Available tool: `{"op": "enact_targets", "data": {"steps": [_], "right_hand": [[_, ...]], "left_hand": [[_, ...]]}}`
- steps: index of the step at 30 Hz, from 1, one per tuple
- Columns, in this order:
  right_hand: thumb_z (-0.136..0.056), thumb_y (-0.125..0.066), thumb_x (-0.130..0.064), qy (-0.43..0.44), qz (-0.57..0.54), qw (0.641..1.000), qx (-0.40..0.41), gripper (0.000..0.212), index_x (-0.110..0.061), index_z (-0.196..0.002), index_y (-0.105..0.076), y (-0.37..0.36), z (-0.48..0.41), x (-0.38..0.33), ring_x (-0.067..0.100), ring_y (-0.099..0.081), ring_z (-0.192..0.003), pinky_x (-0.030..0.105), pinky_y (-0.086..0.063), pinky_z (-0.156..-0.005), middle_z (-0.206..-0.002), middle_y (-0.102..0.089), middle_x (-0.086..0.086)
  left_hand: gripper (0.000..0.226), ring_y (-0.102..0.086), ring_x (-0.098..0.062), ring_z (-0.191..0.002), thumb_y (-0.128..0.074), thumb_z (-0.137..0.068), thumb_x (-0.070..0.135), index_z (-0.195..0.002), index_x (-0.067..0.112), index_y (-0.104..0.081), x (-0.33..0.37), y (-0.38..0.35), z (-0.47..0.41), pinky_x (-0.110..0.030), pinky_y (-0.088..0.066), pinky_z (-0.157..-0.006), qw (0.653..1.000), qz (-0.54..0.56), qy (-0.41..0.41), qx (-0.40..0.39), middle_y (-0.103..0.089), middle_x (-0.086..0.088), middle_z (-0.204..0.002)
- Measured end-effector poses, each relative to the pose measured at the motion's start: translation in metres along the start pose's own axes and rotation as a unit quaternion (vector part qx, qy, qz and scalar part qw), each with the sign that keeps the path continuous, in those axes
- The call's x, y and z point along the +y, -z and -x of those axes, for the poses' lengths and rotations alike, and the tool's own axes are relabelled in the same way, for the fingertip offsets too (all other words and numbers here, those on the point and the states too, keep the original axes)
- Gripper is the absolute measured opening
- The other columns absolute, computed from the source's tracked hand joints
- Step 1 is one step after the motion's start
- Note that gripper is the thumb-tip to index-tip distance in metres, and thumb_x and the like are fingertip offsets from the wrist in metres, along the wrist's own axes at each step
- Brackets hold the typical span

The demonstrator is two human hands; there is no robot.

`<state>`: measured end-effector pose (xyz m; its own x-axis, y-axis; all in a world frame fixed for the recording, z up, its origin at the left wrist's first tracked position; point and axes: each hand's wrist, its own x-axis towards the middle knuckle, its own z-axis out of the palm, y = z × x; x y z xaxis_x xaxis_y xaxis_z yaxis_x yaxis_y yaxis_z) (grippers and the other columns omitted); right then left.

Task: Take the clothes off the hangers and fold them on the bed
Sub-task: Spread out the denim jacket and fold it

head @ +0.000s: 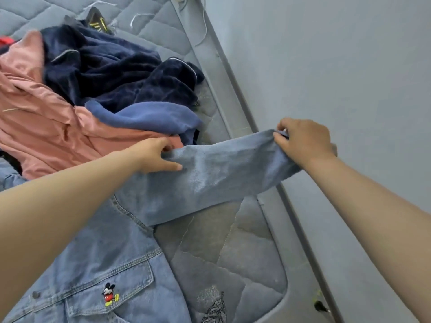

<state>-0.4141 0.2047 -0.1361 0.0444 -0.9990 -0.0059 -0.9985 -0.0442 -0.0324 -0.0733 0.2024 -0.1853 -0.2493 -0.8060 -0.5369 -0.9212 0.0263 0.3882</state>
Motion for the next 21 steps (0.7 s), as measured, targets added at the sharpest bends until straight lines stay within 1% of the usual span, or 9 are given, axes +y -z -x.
{"op": "enact_targets", "data": {"steps": [1, 3, 6, 8, 12, 14, 16, 19, 21], "right_hand": [[-0.093, -0.053, -0.038, 0.015, 0.011, 1.000, -0.007, 0.022, -0.020, -0.094, -0.066, 0.002, -0.004, -0.002, 0.032, -0.061, -0.086, 0.030, -0.031, -0.064, -0.088, -0.069, 0.007], [-0.090, -0.056, -0.047, 0.021, 0.011, 0.999, -0.028, 0.026, -0.023, -0.086, -0.065, 0.004, -0.006, -0.003, 0.028, -0.060, -0.086, 0.030, -0.032, -0.064, -0.083, -0.066, 0.001], [-0.077, -0.065, -0.060, 0.008, -0.026, 0.995, -0.096, 0.043, -0.024, -0.064, -0.047, 0.007, -0.003, 0.005, 0.021, -0.051, -0.073, 0.030, -0.029, -0.060, -0.064, -0.051, -0.010], [-0.076, -0.070, -0.053, 0.002, -0.047, 0.989, -0.142, 0.041, -0.028, -0.060, -0.042, 0.009, 0.002, 0.009, 0.018, -0.047, -0.073, 0.029, -0.029, -0.062, -0.063, -0.045, -0.013], [-0.078, -0.068, -0.031, -0.045, -0.114, 0.977, -0.175, 0.034, -0.023, -0.052, -0.047, 0.011, 0.006, 0.017, 0.014, -0.047, -0.056, 0.024, -0.032, -0.050, -0.055, -0.048, -0.008], [-0.074, -0.064, -0.025, -0.073, -0.159, 0.967, -0.184, 0.033, -0.015, -0.051, -0.043, 0.015, 0.007, 0.018, 0.018, -0.039, -0.050, 0.022, -0.032, -0.049, -0.049, -0.040, -0.003], [-0.071, -0.061, -0.020, -0.108, -0.253, 0.940, -0.203, 0.031, -0.015, -0.054, -0.035, 0.020, 0.010, 0.017, 0.021, -0.028, -0.051, 0.025, -0.027, -0.048, -0.051, -0.028, 0.000], [-0.068, -0.059, -0.022, -0.146, -0.346, 0.901, -0.216, 0.026, -0.017, -0.056, -0.035, 0.029, 0.016, 0.010, 0.019, -0.025, -0.053, 0.028, -0.030, -0.046, -0.056, -0.025, 0.000], [-0.067, -0.057, -0.029, -0.122, -0.338, 0.912, -0.197, 0.032, -0.019, -0.052, -0.031, 0.035, 0.021, -0.002, 0.014, -0.025, -0.050, 0.024, -0.028, -0.045, -0.052, -0.025, -0.006]], "left_hand": [[0.031, -0.051, -0.018, -0.086, -0.073, -0.077, 0.046, -0.085, 0.028, -0.049, 0.007, -0.001, -0.003, -0.027, -0.038, -0.066, 1.000, 0.003, -0.008, 0.007, -0.049, 0.011, -0.082], [0.026, -0.051, -0.021, -0.075, -0.073, -0.081, 0.032, -0.070, 0.020, -0.053, 0.016, -0.002, -0.008, -0.028, -0.033, -0.056, 0.999, 0.029, -0.004, 0.035, -0.051, 0.005, -0.070], [0.028, -0.046, -0.015, -0.060, -0.073, -0.081, 0.025, -0.064, 0.017, -0.052, 0.020, 0.003, -0.013, -0.029, -0.031, -0.051, 0.990, 0.093, 0.042, 0.095, -0.052, 0.002, -0.064], [0.024, -0.048, -0.014, -0.061, -0.070, -0.084, 0.023, -0.066, 0.020, -0.054, 0.020, 0.003, -0.015, -0.028, -0.033, -0.051, 0.982, 0.130, 0.053, 0.124, -0.055, 0.004, -0.065], [0.019, -0.056, -0.027, -0.073, -0.063, -0.089, 0.018, -0.071, 0.011, -0.063, 0.026, -0.006, -0.014, -0.034, -0.041, -0.060, 0.986, 0.073, 0.014, 0.148, -0.062, -0.006, -0.072], [0.014, -0.058, -0.030, -0.081, -0.061, -0.090, 0.017, -0.079, 0.010, -0.067, 0.029, -0.010, -0.013, -0.037, -0.046, -0.069, 0.987, 0.050, 0.004, 0.155, -0.063, -0.009, -0.081], [0.011, -0.057, -0.033, -0.090, -0.060, -0.090, 0.016, -0.089, 0.011, -0.069, 0.033, -0.013, -0.010, -0.040, -0.047, -0.077, 0.985, 0.028, 0.002, 0.169, -0.061, -0.011, -0.092], [0.014, -0.050, -0.036, -0.102, -0.061, -0.089, 0.018, -0.100, 0.012, -0.067, 0.039, -0.014, -0.001, -0.044, -0.042, -0.090, 0.972, 0.005, 0.009, 0.233, -0.057, -0.014, -0.104], [0.016, -0.049, -0.035, -0.103, -0.062, -0.088, 0.018, -0.102, 0.011, -0.066, 0.040, -0.011, 0.012, -0.043, -0.043, -0.089, 0.964, 0.021, 0.016, 0.264, -0.056, -0.014, -0.105]]}}
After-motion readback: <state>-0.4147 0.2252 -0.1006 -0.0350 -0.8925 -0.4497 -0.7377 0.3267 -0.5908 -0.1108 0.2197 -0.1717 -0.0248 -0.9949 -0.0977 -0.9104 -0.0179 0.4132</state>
